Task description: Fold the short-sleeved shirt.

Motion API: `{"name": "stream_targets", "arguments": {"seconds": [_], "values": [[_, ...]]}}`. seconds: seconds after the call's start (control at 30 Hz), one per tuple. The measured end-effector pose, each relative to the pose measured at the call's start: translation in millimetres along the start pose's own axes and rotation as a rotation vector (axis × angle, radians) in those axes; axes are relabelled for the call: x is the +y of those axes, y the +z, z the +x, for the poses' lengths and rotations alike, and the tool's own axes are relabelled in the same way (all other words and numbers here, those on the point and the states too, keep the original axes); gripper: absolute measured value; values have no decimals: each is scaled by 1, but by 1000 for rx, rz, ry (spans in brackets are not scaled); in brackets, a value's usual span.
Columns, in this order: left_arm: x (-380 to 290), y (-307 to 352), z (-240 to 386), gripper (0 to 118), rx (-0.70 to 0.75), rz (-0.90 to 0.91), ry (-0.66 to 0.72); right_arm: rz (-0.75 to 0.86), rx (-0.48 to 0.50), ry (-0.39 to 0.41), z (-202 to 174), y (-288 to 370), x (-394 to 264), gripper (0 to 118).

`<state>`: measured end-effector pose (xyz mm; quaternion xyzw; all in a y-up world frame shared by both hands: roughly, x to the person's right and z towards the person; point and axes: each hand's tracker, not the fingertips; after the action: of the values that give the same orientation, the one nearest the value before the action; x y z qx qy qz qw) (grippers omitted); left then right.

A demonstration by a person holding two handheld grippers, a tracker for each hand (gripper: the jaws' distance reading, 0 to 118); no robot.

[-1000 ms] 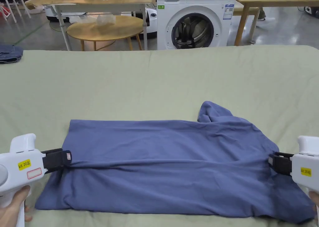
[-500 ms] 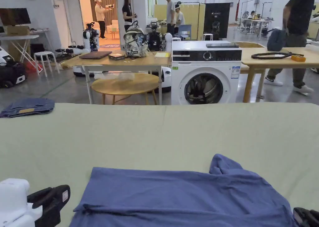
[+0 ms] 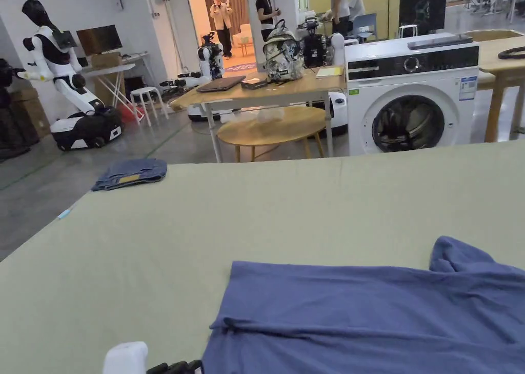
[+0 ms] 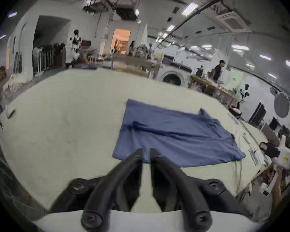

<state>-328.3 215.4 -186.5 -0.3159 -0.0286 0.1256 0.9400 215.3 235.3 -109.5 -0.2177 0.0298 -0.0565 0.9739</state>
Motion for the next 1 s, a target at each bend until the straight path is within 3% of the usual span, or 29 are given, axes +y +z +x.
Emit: {"name": "stream_targets", "arguments": {"seconds": [0.03,0.17,0.3,0.33,0.4,0.47,0.53,0.57,0.63,0.67,0.73,0.77,0.83,0.87,0.9,0.93,1.0], "values": [[0,-18,-7,39,-11,-12,9,3,7,-16,2,0,-1,0],[1,-87,-18,40,16,-108,91,-28,-9,-32,16,-2,-8,0],[-12,-149,-42,39,78,-242,89,-67,-47,-61,35,-2,-20,0],[-14,-143,-37,38,92,-193,61,-75,-60,-76,39,-2,-22,0],[-8,-140,-31,25,100,-196,25,-85,-76,-108,47,-2,-26,0],[-9,-146,-28,2,70,-221,10,-95,-72,-143,56,-9,-27,0],[-10,-146,-24,2,102,-216,-13,-116,-88,-163,62,-23,-24,0],[-10,-146,-26,2,102,-214,-14,-133,-92,-169,68,-34,-25,15],[-9,-146,-29,2,99,-217,-12,-180,-121,-220,85,-63,-31,60],[-11,-142,-24,2,96,-219,-8,-195,-135,-255,94,-78,-34,64],[-10,-142,-26,2,95,-215,-8,-249,-175,-322,112,-111,-42,63],[-10,-141,-28,2,93,-215,-5,-263,-214,-328,119,-122,-48,56],[-10,-133,-23,2,80,-218,12,-339,-227,-347,126,-138,-56,40],[-11,-134,-24,2,78,-219,15,-300,-216,-341,124,-131,-54,31],[-12,-133,-24,2,77,-218,16,-293,-215,-338,122,-123,-54,14],[-13,-135,-22,2,77,-214,14,-292,-168,-335,120,-122,-53,6],[-14,-133,-21,2,72,-218,19,-320,-189,-290,115,-129,-56,6]]}}
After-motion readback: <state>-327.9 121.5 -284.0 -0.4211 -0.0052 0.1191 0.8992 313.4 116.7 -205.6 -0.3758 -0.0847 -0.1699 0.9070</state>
